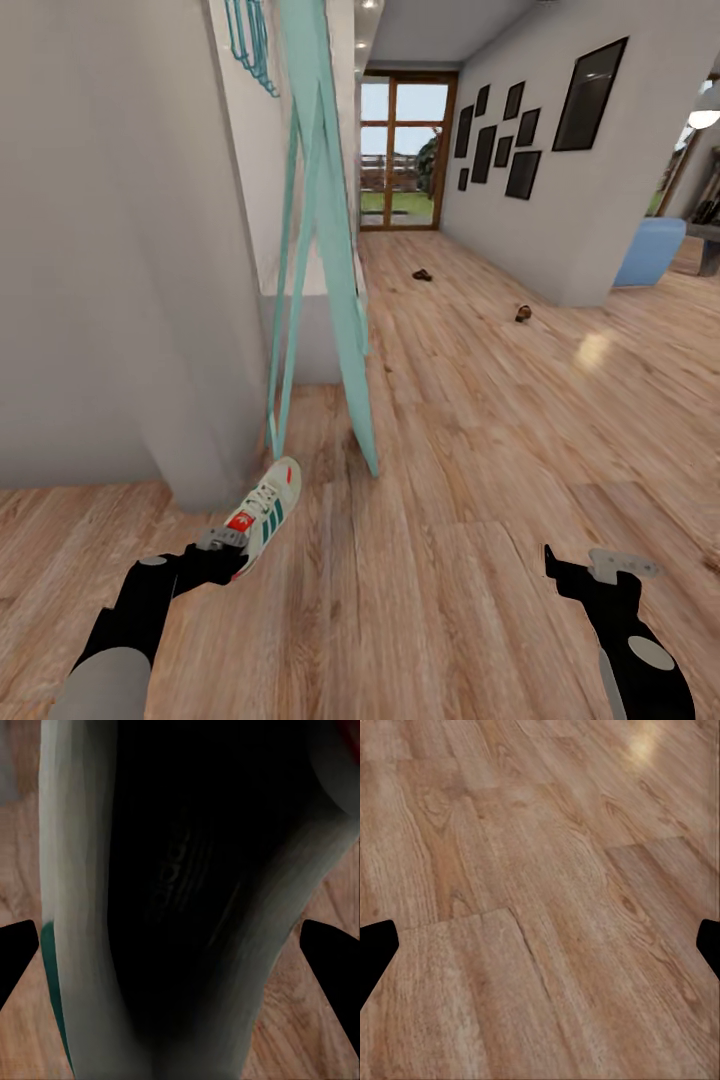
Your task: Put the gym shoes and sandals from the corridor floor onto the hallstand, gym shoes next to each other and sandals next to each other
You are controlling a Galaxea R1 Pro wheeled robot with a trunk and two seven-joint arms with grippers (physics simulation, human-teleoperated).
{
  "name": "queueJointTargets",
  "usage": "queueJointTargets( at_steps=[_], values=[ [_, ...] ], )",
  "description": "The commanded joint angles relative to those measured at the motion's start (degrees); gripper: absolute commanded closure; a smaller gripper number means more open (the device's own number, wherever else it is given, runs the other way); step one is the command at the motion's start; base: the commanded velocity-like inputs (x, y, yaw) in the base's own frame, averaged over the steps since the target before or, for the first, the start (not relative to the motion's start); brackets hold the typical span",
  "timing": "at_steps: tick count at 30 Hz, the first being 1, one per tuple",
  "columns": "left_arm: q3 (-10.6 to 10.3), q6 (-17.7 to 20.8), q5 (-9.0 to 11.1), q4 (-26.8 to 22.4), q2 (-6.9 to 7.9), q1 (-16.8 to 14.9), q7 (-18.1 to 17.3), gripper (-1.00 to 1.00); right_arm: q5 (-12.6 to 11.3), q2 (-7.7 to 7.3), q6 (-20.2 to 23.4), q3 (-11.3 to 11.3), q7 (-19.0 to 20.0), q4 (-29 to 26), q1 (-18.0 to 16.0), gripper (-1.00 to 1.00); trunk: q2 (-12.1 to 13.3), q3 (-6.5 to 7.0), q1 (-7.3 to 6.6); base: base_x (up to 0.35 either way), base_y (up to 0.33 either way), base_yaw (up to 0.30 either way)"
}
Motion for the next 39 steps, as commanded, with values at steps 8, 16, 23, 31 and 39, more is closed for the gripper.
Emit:
queueJointTargets(
  at_steps=[8, 16, 23, 31, 39],
  values=[
    [0.3, 0.3, -0.3, -0.2, -0.25, 0.0, -0.5, 1.0, 0.6, 0.07, 0.3, 0.0, 0.0, -0.2, 0.0, -1.0, 0.0, 0.14, -0.01, 0.0, -0.271, -0.249],
    [0.3, 0.3, -0.3, -0.2, -0.3, 0.0, -0.5, 1.0, 0.6, 0.09, 0.3, 0.0, 0.0, -0.2, 0.0, -1.0, 0.0, 0.15, -0.01, 0.0, -0.276, -0.298],
    [0.3, 0.3, -0.3, -0.3, -0.32, 0.1, -0.5, 1.0, 0.6, 0.09, 0.3, 0.0, 0.0, -0.2, 0.0, -1.0, 0.0, 0.15, -0.01, 0.0, -0.276, -0.3],
    [0.3, 0.3, -0.3, -0.2, -0.35, 0.1, -0.5, 1.0, 0.6, 0.09, 0.3, 0.0, 0.0, -0.2, 0.0, -1.0, 0.0, 0.15, -0.01, 0.0, -0.276, -0.3],
    [0.3, 0.3, -0.2, -0.2, -0.35, 0.1, -0.5, 1.0, 0.6, 0.09, 0.3, 0.0, 0.0, -0.2, 0.0, -1.0, 0.0, 0.15, -0.01, 0.0, -0.276, -0.3]
  ],
)
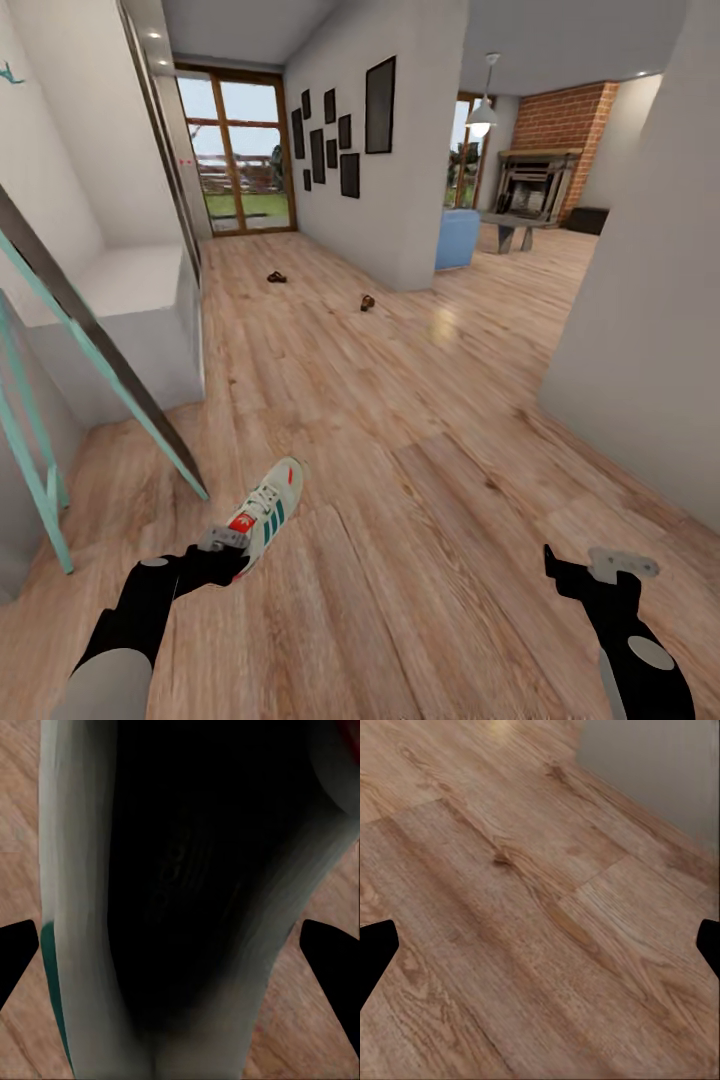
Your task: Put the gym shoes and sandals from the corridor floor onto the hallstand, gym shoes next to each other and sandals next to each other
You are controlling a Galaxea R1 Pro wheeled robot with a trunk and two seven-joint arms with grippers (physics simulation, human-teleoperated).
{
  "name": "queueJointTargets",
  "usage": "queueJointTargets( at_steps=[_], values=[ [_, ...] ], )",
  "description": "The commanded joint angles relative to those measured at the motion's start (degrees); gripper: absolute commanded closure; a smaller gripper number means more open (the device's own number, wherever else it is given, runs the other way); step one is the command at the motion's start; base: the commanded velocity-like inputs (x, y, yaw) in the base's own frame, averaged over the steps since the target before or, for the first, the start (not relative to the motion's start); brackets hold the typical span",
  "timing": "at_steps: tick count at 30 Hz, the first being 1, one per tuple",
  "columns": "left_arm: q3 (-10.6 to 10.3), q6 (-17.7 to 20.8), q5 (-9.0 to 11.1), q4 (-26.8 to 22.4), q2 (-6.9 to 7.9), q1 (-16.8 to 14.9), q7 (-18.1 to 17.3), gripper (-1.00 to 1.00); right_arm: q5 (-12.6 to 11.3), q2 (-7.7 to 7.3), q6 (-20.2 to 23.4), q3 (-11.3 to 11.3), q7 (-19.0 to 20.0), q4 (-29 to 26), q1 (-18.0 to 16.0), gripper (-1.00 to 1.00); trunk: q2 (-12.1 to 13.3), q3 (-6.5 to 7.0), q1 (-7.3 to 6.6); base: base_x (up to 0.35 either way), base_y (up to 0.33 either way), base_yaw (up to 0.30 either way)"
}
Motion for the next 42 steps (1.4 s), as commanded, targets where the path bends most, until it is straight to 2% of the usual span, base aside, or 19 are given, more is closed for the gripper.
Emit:
queueJointTargets(
  at_steps=[1, 42],
  values=[
    [0.3, 0.3, -0.2, -0.2, -0.08, 0.0, -0.5, 1.0, 0.6, 0.02, 0.3, 0.0, 0.1, -0.1, 0.0, -1.0, 0.0, -0.05, -0.01, 0.0, -0.276, -0.3],
    [0.4, 0.4, -0.3, -0.7, 0.01, 0.0, -0.5, 1.0, 0.6, 0.07, 0.4, 0.1, 0.0, -0.1, 0.0, -1.0, 0.0, -0.47, -0.01, 0.0, -0.276, -0.292]
  ],
)
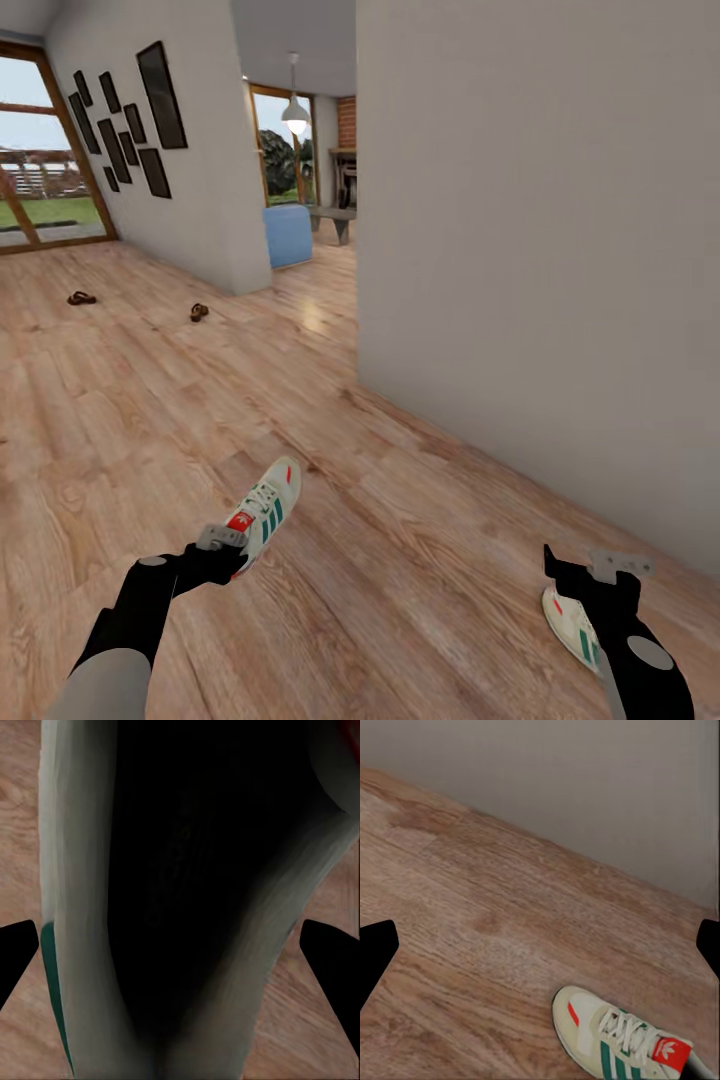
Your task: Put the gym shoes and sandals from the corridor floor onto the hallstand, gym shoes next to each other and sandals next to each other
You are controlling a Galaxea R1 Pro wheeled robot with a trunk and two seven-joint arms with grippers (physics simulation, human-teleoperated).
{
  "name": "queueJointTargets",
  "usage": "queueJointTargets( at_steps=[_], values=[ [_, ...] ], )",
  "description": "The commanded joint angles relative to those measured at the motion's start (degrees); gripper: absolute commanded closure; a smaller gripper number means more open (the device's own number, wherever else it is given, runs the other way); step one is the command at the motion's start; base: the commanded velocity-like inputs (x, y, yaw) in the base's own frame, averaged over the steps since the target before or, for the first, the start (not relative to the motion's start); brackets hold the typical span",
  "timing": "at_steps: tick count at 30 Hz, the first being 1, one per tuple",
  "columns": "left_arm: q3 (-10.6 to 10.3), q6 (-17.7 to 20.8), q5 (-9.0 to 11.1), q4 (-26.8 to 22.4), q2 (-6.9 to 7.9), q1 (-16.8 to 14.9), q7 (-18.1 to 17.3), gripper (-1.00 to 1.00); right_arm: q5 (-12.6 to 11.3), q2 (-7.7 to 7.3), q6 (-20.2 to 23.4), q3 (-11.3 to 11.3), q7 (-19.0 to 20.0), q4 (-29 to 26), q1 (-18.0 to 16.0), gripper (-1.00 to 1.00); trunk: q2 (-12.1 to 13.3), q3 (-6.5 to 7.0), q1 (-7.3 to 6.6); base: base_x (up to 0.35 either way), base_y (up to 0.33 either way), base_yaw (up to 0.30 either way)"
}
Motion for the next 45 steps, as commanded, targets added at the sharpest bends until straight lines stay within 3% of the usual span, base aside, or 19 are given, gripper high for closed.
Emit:
queueJointTargets(
  at_steps=[1, 45],
  values=[
    [0.3, 0.3, -0.2, -0.2, -0.08, -0.1, -0.5, 1.0, 0.6, 0.04, 0.3, 0.0, 0.0, -0.1, 0.0, -1.0, 0.0, -0.08, -0.01, 0.0, -0.276, -0.108],
    [0.4, 0.4, -0.2, -0.3, -0.08, -0.1, -0.5, 1.0, 0.6, 0.08, 0.4, 0.0, 0.1, -0.1, 0.0, -1.0, 0.0, -0.06, -0.01, 0.0, -0.276, 0.006]
  ],
)
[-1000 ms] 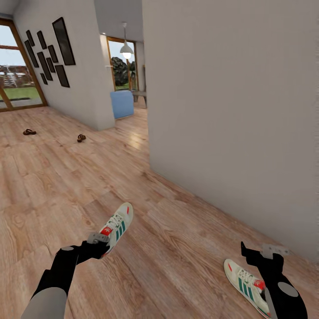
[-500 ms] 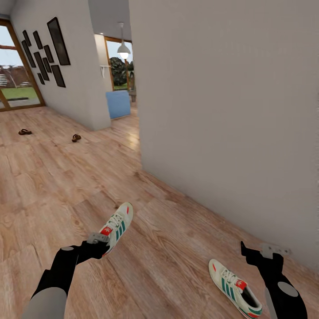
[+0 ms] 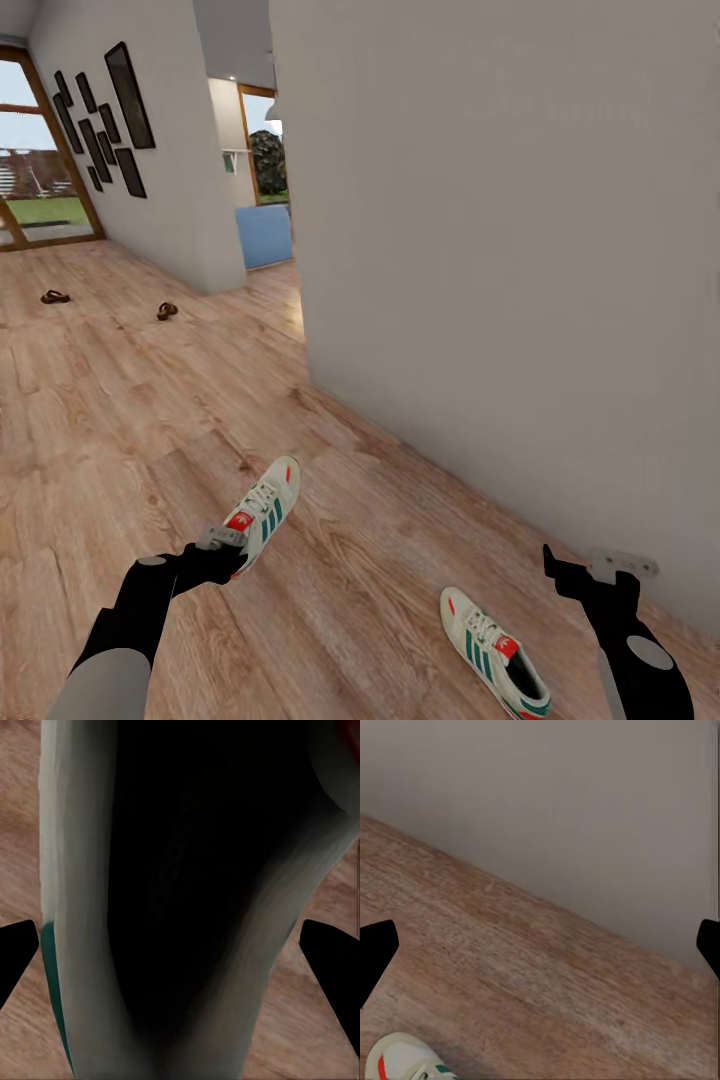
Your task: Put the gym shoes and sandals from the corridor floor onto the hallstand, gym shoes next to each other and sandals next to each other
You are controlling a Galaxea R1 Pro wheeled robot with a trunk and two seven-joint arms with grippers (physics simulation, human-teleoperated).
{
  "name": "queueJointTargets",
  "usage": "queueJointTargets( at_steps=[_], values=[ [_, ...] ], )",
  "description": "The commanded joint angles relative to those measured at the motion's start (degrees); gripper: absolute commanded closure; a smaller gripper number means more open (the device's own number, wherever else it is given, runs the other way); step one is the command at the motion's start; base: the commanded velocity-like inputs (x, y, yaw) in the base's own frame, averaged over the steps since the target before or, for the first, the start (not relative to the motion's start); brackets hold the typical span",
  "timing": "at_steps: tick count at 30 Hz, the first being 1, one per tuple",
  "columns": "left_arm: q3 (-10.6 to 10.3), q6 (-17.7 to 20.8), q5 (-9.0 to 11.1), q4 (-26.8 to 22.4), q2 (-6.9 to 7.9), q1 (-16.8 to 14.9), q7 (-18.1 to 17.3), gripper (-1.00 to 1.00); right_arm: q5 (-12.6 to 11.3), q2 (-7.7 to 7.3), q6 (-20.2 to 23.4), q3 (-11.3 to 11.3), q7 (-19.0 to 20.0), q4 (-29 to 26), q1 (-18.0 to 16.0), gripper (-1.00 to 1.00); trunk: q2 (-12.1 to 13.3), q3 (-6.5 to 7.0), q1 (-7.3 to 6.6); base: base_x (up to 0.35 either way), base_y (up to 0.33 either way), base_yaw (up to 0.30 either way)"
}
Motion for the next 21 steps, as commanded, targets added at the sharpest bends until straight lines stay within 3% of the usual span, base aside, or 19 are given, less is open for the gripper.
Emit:
queueJointTargets(
  at_steps=[1, 12, 21],
  values=[
    [0.3, 0.3, -0.2, -0.1, -0.09, -0.1, -0.5, 1.0, 0.6, 0.03, 0.3, 0.0, 0.1, -0.1, 0.0, -1.0, 0.0, -0.01, -0.01, 0.0, -0.276, 0.094],
    [0.3, 0.3, -0.2, -0.1, -0.04, -0.1, -0.5, 1.0, 0.6, 0.03, 0.3, -0.1, 0.1, -0.1, 0.0, -1.0, 0.0, 0.61, -0.01, -0.007, -0.276, 0.17],
    [0.3, 0.3, -0.2, -0.1, -0.04, -0.1, -0.5, 1.0, 0.6, 0.03, 0.3, -0.1, 0.1, -0.2, 0.0, -1.0, 0.0, 1.16, -0.01, -0.144, -0.258, 0.191]
  ],
)
